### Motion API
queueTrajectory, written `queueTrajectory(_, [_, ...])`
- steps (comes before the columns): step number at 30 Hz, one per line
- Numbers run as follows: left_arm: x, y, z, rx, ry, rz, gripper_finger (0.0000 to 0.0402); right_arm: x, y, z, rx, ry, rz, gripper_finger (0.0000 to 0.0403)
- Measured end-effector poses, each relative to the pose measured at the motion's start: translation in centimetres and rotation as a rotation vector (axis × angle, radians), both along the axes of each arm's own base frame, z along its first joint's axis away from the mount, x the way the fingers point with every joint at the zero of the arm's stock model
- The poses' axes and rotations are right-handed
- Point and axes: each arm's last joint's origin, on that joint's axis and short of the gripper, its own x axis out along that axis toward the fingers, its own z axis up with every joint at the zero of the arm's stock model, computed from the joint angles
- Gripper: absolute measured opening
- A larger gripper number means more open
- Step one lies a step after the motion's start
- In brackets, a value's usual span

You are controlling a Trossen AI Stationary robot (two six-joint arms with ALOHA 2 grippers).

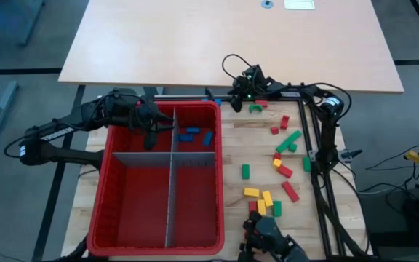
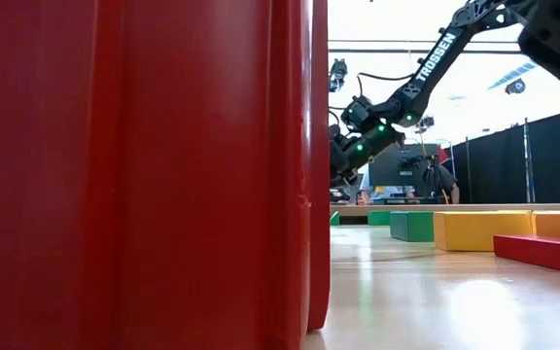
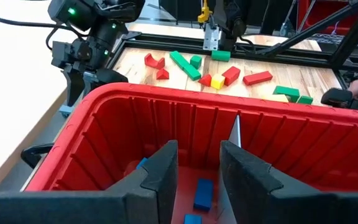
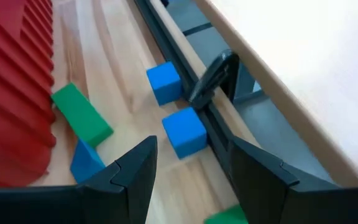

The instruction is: Sort blocks

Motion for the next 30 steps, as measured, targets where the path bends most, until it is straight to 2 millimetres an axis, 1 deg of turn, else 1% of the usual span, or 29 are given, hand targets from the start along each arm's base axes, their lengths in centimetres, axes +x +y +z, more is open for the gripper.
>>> queueTrajectory(8, [0.0,0.0,0.0,-0.004,0.0,0.002,0.0104,2.2,-1.1,-0.3,0.03,0.012,0.04,0.0178])
queueTrajectory(13, [0.0,0.0,0.0,-0.004,0.0,0.002,0.0107,3.1,-2.2,-2.0,0.123,0.08,0.02,0.0178])
queueTrajectory(14, [0.0,0.0,0.0,-0.004,0.001,0.002,0.0109,3.3,-2.4,-2.1,0.137,0.079,0.01,0.0178])
queueTrajectory(18, [0.0,0.0,0.0,-0.003,0.001,0.002,0.0111,4.2,-2.8,-1.0,0.141,0.044,-0.006,0.0178])
queueTrajectory(24, [0.0,0.0,0.0,-0.001,0.001,0.001,0.0105,5.0,-2.4,-0.3,0.14,0.058,0.02,0.0178])
queueTrajectory(26, [0.0,0.0,0.0,-0.001,0.001,0.001,0.0105,5.1,-2.4,0.0,0.122,0.072,0.034,0.0178])
queueTrajectory(30, [0.0,0.0,0.0,-0.001,0.001,0.001,0.0109,5.2,-2.0,-0.2,0.063,0.144,0.064,0.0178])
